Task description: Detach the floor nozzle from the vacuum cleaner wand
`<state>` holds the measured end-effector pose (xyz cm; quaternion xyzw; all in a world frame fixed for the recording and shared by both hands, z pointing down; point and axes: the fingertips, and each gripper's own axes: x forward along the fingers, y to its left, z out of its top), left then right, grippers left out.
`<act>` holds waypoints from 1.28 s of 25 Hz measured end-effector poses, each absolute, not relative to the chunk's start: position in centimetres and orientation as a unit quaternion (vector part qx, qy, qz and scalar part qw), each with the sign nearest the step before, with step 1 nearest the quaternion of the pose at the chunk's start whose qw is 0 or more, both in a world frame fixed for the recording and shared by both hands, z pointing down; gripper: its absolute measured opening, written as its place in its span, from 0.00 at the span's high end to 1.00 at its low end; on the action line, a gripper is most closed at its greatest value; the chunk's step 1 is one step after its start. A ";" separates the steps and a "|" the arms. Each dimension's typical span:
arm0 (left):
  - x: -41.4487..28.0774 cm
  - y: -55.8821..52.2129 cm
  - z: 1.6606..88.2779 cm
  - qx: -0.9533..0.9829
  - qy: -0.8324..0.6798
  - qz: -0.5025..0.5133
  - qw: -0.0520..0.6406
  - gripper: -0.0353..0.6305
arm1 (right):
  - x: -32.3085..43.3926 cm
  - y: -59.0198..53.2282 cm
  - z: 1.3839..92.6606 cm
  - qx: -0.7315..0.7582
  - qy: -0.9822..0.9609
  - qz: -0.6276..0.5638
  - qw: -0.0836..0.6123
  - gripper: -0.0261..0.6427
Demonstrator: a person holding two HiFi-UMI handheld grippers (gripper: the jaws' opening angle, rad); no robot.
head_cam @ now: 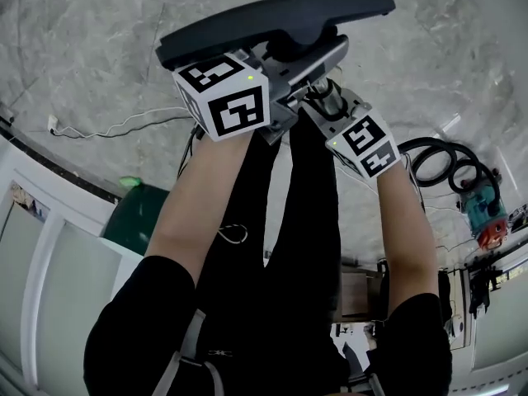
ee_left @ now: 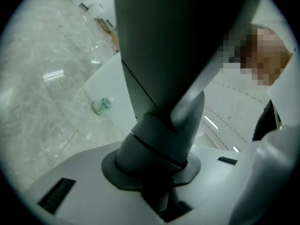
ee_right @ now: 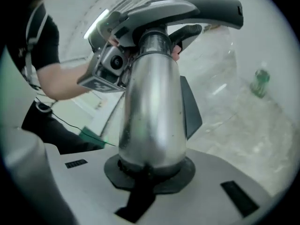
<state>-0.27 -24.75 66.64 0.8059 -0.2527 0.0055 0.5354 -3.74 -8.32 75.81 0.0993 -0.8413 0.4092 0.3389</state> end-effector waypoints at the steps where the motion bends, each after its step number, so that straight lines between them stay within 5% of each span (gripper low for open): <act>1: 0.0 -24.8 66.1 0.815 -0.250 0.005 0.523 0.80 | -3.2 -9.3 76.3 0.155 -0.840 0.372 0.363 0.88; 4: -0.8 -25.3 65.9 0.817 -0.275 0.008 0.508 0.80 | -2.4 -10.8 77.3 0.219 -0.834 0.306 0.403 0.88; 9: -1.4 -24.3 66.3 0.793 -0.262 -0.010 0.549 0.80 | -4.6 -5.2 72.7 -0.072 -0.817 0.499 0.282 0.88; 13: -8.9 -30.1 64.4 0.772 -0.388 -0.054 0.500 0.80 | 0.9 -6.9 80.6 0.227 -0.808 0.246 0.485 0.88; 16: -14.2 -34.8 60.6 0.777 -0.438 -0.075 0.445 0.80 | 7.3 0.2 85.2 0.204 -0.758 0.189 0.591 0.88; 22: -13.5 -30.0 66.2 0.775 -0.429 0.041 0.462 0.80 | 6.6 -1.1 83.8 0.212 -0.790 0.330 0.471 0.88; 32: -11.3 -25.9 69.7 0.750 -0.416 0.058 0.512 0.80 | 5.7 -6.5 84.5 0.235 -0.793 0.311 0.468 0.88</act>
